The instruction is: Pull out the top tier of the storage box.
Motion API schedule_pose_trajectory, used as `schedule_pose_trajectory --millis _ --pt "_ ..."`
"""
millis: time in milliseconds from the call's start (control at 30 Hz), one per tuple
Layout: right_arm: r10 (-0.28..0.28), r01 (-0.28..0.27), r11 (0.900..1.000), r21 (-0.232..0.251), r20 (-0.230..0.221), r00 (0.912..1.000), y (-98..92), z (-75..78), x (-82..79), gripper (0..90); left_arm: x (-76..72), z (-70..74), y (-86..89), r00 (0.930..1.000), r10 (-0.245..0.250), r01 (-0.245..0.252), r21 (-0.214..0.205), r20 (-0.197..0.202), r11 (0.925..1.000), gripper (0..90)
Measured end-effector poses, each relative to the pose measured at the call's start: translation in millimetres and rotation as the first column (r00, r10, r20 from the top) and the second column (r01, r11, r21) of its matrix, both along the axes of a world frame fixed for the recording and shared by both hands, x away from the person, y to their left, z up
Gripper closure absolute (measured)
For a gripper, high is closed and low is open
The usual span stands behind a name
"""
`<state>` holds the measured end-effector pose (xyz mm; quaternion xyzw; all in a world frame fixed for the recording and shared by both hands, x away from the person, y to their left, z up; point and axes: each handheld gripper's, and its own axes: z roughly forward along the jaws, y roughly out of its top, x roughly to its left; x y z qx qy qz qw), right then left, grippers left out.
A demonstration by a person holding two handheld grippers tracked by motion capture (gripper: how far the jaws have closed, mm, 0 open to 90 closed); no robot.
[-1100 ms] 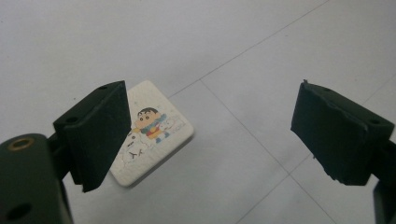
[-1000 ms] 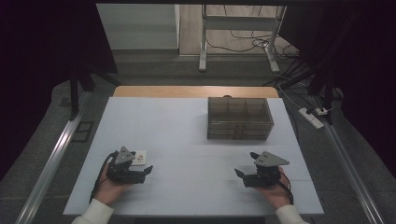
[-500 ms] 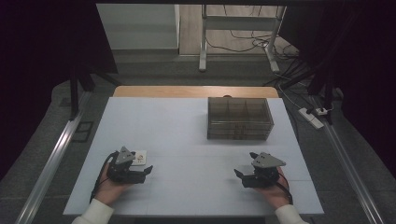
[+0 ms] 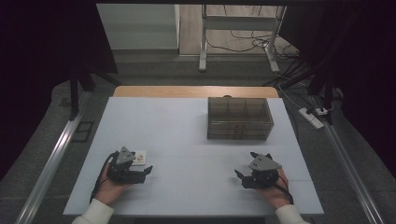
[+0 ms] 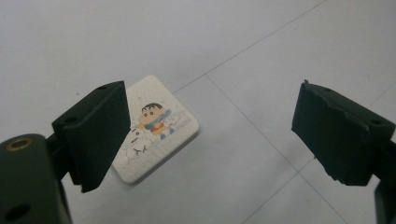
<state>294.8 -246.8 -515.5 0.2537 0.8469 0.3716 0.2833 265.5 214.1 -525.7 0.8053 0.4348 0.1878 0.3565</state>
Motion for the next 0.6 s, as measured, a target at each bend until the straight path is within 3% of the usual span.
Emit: schedule_pose_trajectory --millis 600 --pt "0.002 0.002 0.9968 -0.08 0.056 0.9984 3.4 -0.9 -1.6 15.0 0.1 -1.8 -2.4 1.0 -0.005 0.005 0.011 -0.002 0.9999 11.7"
